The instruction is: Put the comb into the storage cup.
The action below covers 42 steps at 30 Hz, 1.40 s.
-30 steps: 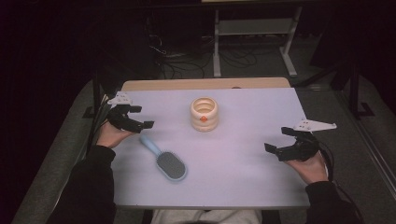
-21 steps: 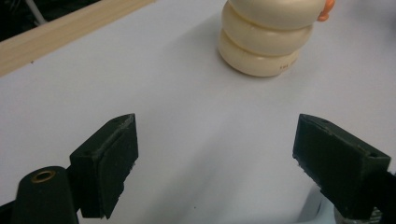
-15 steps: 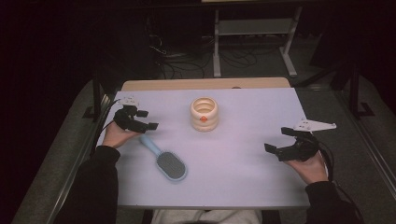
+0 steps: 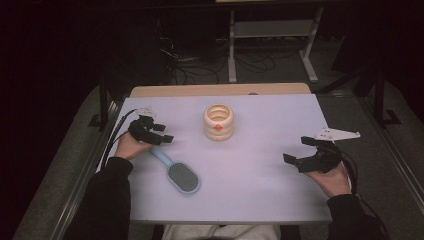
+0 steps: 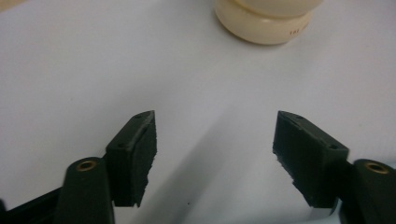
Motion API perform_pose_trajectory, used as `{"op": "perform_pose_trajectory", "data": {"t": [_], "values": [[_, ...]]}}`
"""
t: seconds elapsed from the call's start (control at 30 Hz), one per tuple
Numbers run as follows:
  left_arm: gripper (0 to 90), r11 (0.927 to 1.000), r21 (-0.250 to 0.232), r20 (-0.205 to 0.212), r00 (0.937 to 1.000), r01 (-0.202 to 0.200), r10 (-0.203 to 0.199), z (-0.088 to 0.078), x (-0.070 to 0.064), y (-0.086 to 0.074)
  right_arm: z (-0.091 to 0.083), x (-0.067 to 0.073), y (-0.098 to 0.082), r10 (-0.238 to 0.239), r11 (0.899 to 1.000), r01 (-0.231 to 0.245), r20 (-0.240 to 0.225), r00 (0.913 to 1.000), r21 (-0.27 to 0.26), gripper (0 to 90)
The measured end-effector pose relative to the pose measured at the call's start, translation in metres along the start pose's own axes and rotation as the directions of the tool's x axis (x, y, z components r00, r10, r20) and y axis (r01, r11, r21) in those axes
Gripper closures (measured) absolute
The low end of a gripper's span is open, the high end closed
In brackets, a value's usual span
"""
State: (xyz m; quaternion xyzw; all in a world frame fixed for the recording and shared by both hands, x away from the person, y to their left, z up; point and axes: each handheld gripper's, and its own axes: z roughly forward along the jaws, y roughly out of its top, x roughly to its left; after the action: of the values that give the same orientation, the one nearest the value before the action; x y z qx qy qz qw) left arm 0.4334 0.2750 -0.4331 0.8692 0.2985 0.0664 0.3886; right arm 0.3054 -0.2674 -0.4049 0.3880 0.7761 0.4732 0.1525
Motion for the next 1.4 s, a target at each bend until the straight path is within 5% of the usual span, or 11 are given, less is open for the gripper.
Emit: {"op": "perform_pose_trajectory", "data": {"t": [0.53,1.0,1.4], "values": [[60.4,0.9925,0.116,-0.012,0.9991,-0.039,0.041,0.007,-0.002,-0.006,0.001,0.000,0.000,-0.001,1.000,0.001,-0.008,1.0000,0.010,0.0],[89.0,0.9851,0.156,0.034,0.9971,-0.073,0.068,0.000,-0.008,-0.006,0.001,0.000,0.000,-0.003,1.000,0.004,-0.011,0.9999,0.013,0.0],[90.0,0.9698,0.232,0.075,0.9955,-0.074,0.058,0.010,-0.008,-0.010,0.003,0.000,-0.001,-0.005,1.000,0.006,-0.020,0.9998,0.025,0.0]]}}
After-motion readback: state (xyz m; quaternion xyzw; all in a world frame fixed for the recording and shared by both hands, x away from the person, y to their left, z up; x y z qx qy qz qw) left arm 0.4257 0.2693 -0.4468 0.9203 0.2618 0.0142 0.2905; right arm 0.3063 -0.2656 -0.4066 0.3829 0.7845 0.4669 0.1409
